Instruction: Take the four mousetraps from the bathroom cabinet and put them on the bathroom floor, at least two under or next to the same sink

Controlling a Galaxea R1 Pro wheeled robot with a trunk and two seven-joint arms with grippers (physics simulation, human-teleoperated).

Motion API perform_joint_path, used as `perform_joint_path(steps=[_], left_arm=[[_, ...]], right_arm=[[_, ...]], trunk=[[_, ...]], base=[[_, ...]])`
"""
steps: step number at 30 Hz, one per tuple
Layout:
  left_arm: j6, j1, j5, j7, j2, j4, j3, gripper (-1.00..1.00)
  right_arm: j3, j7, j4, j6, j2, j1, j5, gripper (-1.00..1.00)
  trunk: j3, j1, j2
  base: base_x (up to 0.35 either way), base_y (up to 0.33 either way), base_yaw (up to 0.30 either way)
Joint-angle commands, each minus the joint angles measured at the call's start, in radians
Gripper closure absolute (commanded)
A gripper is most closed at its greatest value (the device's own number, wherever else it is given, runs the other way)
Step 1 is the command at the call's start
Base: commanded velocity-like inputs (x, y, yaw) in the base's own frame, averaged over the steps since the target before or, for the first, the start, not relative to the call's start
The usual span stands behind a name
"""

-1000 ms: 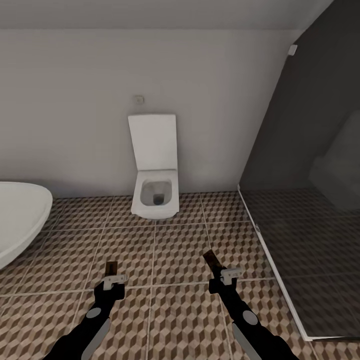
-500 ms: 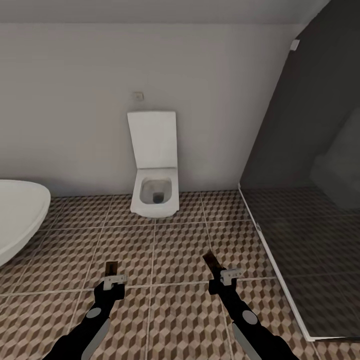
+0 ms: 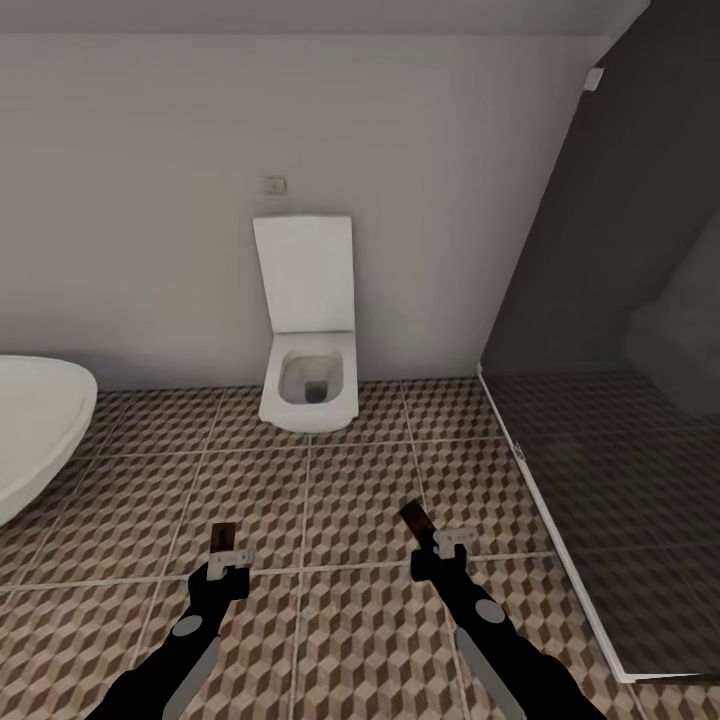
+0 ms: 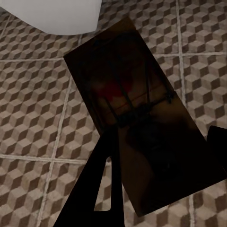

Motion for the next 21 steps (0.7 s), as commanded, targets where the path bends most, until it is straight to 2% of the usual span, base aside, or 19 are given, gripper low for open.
perform_joint_path(steps=[1,7,12,14,21], left_arm=[[-0.004,-0.001,0.007,0.011,0.002,0.000,-0.008,1.00],[-0.004,-0.001,0.007,0.011,0.002,0.000,-0.008,1.00],[-0.003,-0.001,0.007,0.012,0.002,-0.001,-0.009,1.00],[-0.002,-0.001,0.007,0.012,0.002,-0.003,-0.009,1.00],[-0.002,-0.001,0.007,0.012,0.002,-0.006,-0.008,1.00]], right_arm=[[0.006,-0.013,-0.008,0.006,-0.001,-0.001,-0.009,1.00],[0.000,-0.024,-0.039,0.062,-0.002,-0.001,-0.009,1.00],[-0.085,-0.023,-0.061,0.125,-0.002,-0.001,-0.011,1.00],[-0.102,-0.022,-0.068,0.146,-0.001,-0.001,-0.012,1.00],[-0.113,-0.020,-0.073,0.161,-0.001,-0.001,-0.013,1.00]], trunk=[[-0.004,0.004,-0.008],[-0.023,0.027,-0.050],[-0.038,0.046,-0.085],[-0.045,0.054,-0.099],[-0.067,0.081,-0.148]], base=[[0.000,0.000,0.000],[0.000,0.000,0.000],[0.000,0.000,0.000],[0.000,0.000,0.000],[0.000,0.000,0.000]])
